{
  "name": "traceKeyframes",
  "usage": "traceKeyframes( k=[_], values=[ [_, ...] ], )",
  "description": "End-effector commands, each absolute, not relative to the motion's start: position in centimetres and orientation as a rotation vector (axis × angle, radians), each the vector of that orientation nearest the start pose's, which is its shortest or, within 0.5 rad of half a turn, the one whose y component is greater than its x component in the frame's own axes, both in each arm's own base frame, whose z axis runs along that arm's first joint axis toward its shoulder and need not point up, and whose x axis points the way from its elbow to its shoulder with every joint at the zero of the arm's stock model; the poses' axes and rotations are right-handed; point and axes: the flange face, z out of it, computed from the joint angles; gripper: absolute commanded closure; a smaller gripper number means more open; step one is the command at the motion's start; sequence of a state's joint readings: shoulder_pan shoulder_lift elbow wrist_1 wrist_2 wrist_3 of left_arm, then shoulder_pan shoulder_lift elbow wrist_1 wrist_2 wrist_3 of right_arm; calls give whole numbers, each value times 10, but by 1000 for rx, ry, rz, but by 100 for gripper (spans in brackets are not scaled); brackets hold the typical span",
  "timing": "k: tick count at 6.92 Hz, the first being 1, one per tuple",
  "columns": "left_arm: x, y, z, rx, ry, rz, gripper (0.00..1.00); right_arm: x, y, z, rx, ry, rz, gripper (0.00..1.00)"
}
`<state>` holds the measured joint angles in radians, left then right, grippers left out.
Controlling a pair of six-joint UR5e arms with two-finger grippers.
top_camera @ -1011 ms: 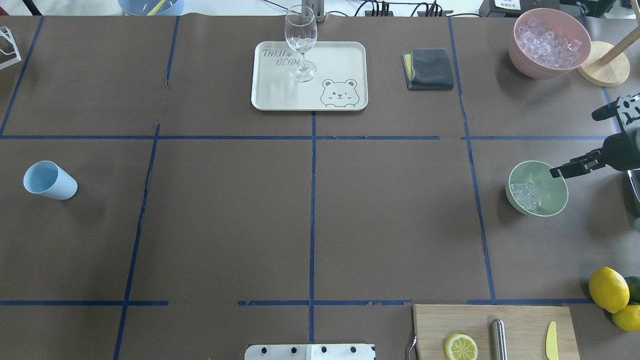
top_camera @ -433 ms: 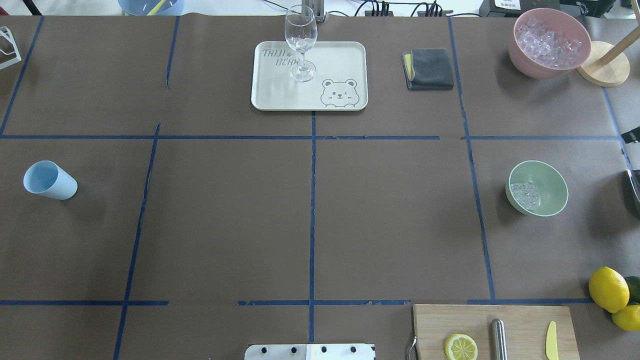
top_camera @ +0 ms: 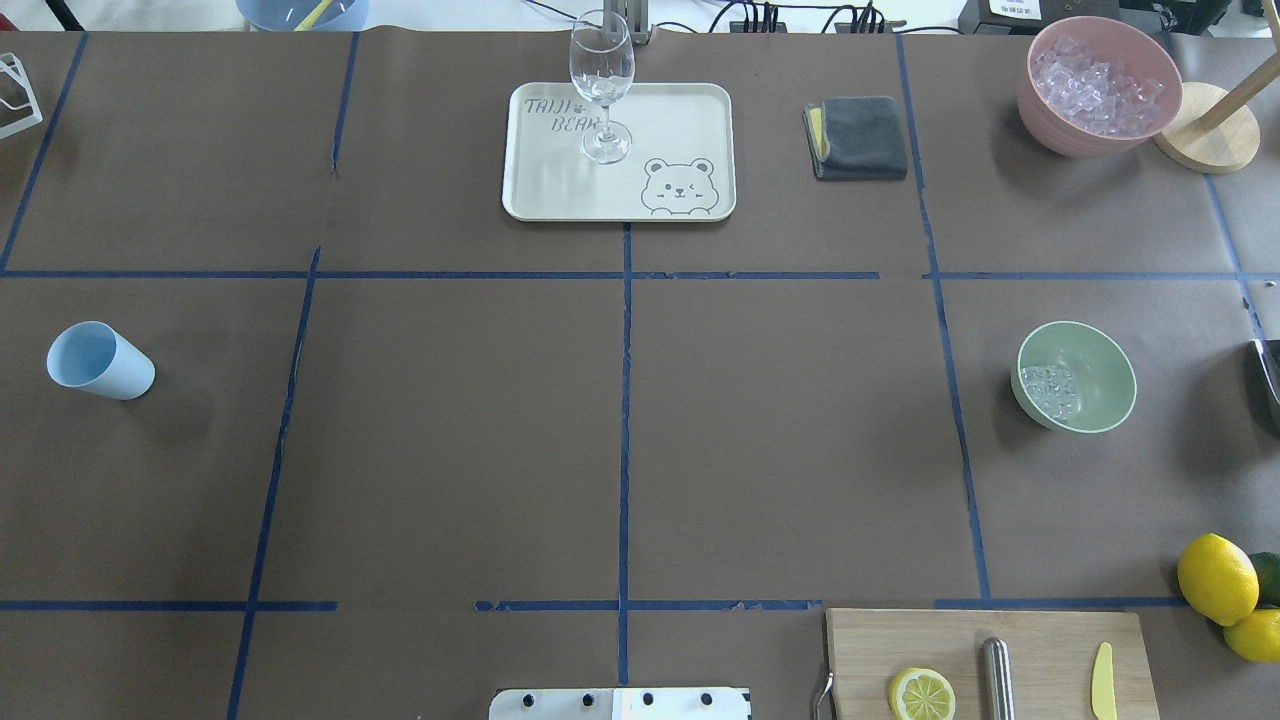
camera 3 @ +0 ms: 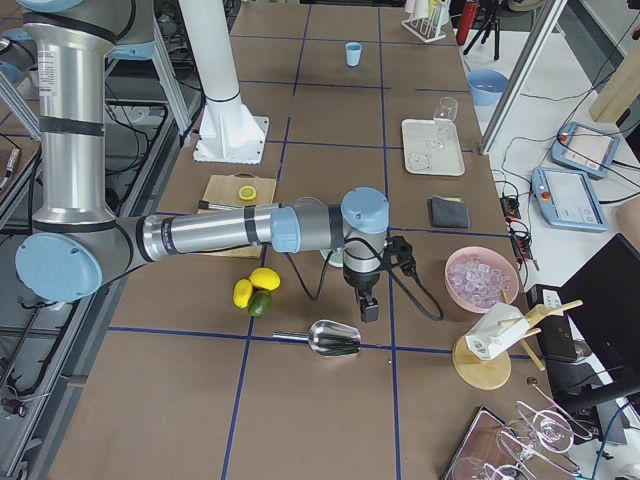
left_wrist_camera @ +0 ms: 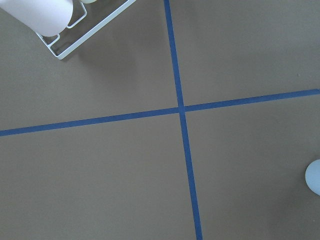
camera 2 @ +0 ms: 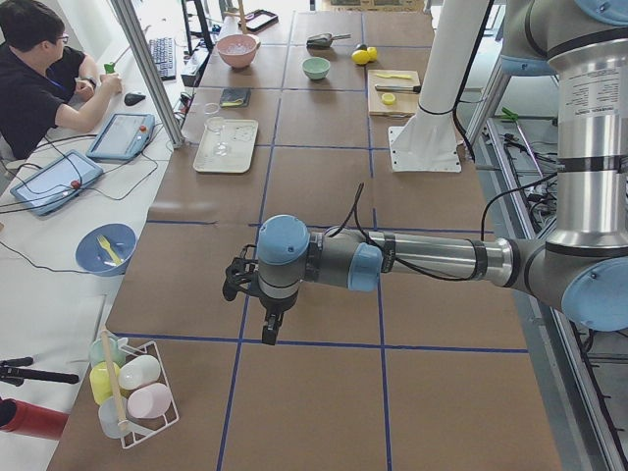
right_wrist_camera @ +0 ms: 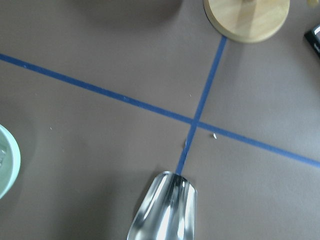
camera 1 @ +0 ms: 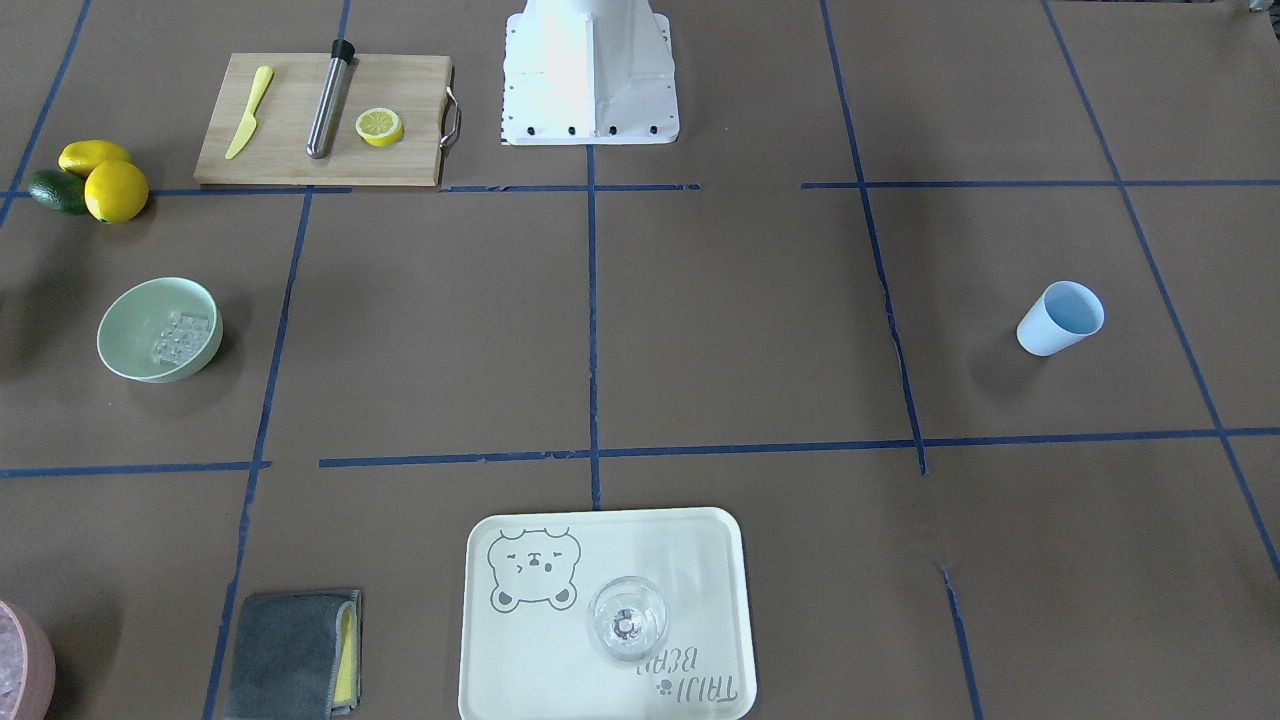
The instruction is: Pour ice into bowl
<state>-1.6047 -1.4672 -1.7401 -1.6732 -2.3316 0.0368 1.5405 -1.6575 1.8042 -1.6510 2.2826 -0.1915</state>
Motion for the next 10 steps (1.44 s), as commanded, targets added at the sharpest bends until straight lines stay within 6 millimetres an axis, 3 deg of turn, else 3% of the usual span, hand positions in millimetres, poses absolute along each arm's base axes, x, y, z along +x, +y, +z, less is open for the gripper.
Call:
traceKeyframes(
  k=[1, 4, 7, 10],
  values=[
    [-81, -455, 614, 186, 753, 65, 0, 54, -410, 642, 17, -811, -185, 0],
    [-80, -454, 619, 168, 752, 59, 0, 63, -408, 638, 50, -866, -161, 0],
    [-80, -451, 628, 151, 756, 51, 0, 65, -393, 653, 17, -828, -155, 0],
    [-81, -453, 623, 164, 754, 56, 0, 64, -411, 629, 55, -820, -157, 0]
  ],
)
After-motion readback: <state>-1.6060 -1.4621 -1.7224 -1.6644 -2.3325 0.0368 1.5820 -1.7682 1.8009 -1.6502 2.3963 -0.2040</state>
